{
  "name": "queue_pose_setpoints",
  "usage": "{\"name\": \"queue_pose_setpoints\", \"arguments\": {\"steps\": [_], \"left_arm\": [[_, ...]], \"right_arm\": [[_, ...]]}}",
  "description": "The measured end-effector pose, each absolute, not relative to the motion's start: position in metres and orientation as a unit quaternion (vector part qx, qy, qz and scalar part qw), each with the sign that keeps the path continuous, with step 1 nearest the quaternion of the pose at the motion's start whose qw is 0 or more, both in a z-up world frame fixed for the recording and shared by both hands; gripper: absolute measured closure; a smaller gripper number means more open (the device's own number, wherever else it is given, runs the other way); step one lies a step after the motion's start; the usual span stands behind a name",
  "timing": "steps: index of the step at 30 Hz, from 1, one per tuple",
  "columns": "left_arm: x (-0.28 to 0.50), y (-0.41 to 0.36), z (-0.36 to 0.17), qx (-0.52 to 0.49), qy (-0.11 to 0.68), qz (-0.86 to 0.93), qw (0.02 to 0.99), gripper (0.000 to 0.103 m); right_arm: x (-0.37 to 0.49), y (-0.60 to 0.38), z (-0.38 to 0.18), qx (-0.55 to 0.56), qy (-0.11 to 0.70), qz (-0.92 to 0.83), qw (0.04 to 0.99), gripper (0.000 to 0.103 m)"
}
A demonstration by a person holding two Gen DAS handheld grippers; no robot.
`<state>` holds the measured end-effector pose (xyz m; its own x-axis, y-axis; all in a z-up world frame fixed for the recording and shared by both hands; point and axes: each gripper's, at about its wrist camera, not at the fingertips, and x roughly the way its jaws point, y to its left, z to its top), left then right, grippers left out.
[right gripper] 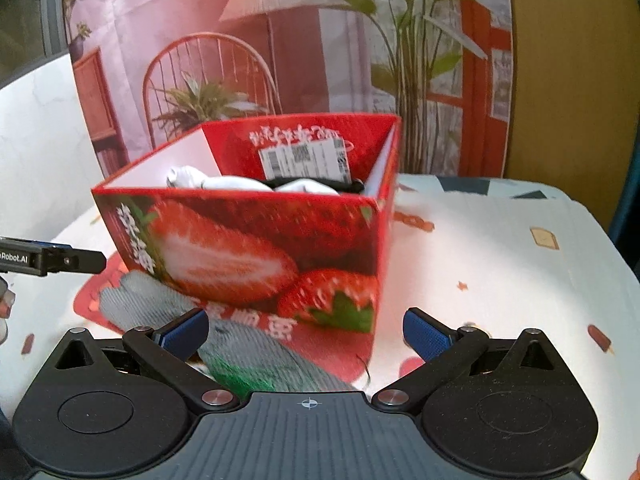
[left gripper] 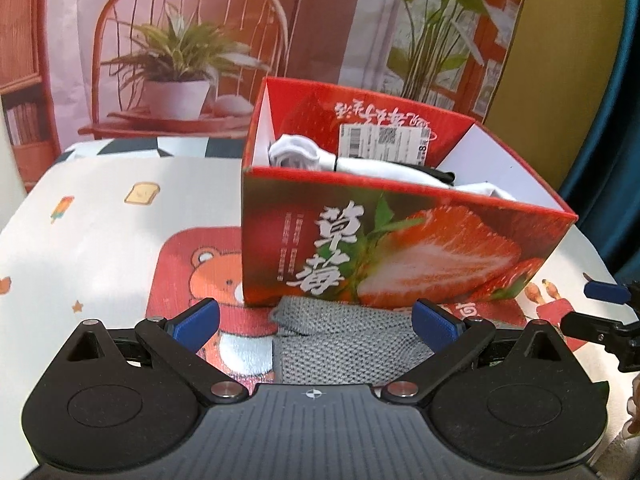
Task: Organize soft objects
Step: 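Lower the right gripper and grasp the gray knit glove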
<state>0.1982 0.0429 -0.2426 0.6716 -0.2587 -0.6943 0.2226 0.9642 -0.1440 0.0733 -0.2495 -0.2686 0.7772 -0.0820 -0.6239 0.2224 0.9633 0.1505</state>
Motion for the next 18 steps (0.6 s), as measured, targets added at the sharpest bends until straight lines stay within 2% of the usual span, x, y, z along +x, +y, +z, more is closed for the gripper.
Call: {"name": "queue_pose_setpoints", "arguments": {"steps": [12, 14, 16, 18], "left_arm": [[0.209, 0.037, -0.27, -0.045, 0.41, -0.137, 0.9, 0.003], [0.213, 0.031, -0.278, -0.041, 0.417, -0.137, 0.898, 0.01], [0.217, 0.025, -0.286, -0.029, 0.427, -0.136, 0.894, 0.028], [0.216, 0.02, -0.291, -0.008, 0.431, -0.131, 0.893, 0.036]], "right_arm": [[0.064, -0.261, -0.288, 0.136, 0.35, -0.104, 0.921, 0.0], [0.064, -0.262, -0.289, 0.138, 0.353, -0.107, 0.919, 0.0], [0.064, -0.263, -0.29, 0.138, 0.355, -0.112, 0.918, 0.0], [0.063, -0.264, -0.29, 0.137, 0.355, -0.115, 0.918, 0.0]]}}
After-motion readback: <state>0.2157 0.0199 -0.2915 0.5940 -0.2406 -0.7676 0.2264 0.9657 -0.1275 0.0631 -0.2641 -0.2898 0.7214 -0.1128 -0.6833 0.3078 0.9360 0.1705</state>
